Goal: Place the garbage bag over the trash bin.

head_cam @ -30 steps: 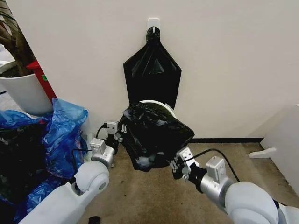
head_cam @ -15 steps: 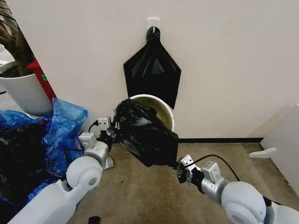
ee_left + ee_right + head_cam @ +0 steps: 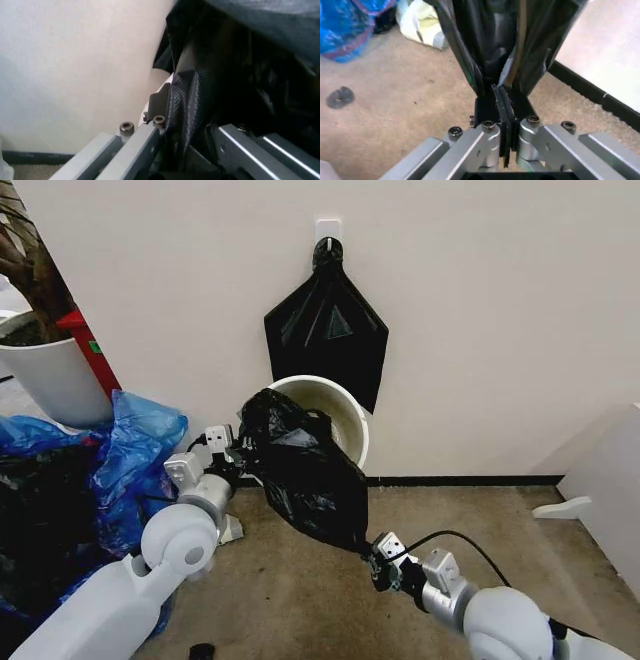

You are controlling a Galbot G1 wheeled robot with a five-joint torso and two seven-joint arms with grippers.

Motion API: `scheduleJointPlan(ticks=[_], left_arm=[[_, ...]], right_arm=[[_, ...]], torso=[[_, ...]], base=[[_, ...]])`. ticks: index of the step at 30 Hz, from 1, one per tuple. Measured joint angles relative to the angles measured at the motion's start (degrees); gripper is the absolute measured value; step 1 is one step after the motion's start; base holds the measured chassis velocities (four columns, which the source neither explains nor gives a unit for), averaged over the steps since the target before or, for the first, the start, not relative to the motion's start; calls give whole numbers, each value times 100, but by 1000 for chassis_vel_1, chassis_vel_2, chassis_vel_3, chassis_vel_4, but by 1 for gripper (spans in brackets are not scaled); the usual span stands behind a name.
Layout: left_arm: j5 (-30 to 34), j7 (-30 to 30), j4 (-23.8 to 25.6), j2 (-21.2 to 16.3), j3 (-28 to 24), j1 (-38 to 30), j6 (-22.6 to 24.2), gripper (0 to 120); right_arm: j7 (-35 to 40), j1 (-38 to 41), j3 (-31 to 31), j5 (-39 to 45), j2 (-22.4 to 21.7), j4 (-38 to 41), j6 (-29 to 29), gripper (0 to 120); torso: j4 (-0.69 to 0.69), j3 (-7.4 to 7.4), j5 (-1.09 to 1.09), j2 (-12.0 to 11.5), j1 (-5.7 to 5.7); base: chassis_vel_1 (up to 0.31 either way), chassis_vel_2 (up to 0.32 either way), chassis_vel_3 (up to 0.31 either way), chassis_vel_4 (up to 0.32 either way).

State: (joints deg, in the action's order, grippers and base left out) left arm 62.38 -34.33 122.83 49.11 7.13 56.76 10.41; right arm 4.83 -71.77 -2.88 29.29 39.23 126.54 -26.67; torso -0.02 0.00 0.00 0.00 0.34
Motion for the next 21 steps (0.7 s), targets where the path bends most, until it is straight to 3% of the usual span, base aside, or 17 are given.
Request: scheduleJointPlan(ticks=[7,12,21], left_arm=[[170,-132,92,16,-15,20,35,1],[345,-207,219,-11,3,123,115,1],[322,-198,218,-32,34,233,162,1]], right_arm=[[17,132,-161,-392,190,-364,95,0],[145,143,134,-713,226,-750,384,0],[453,25,574,-622,143,-528,305,0]], torso=[[1,0,0,0,0],[0,0,0,0,0],[0,0,-1,0,0]], base=[[0,0,0,0],[0,0,0,0],[0,0,0,0]])
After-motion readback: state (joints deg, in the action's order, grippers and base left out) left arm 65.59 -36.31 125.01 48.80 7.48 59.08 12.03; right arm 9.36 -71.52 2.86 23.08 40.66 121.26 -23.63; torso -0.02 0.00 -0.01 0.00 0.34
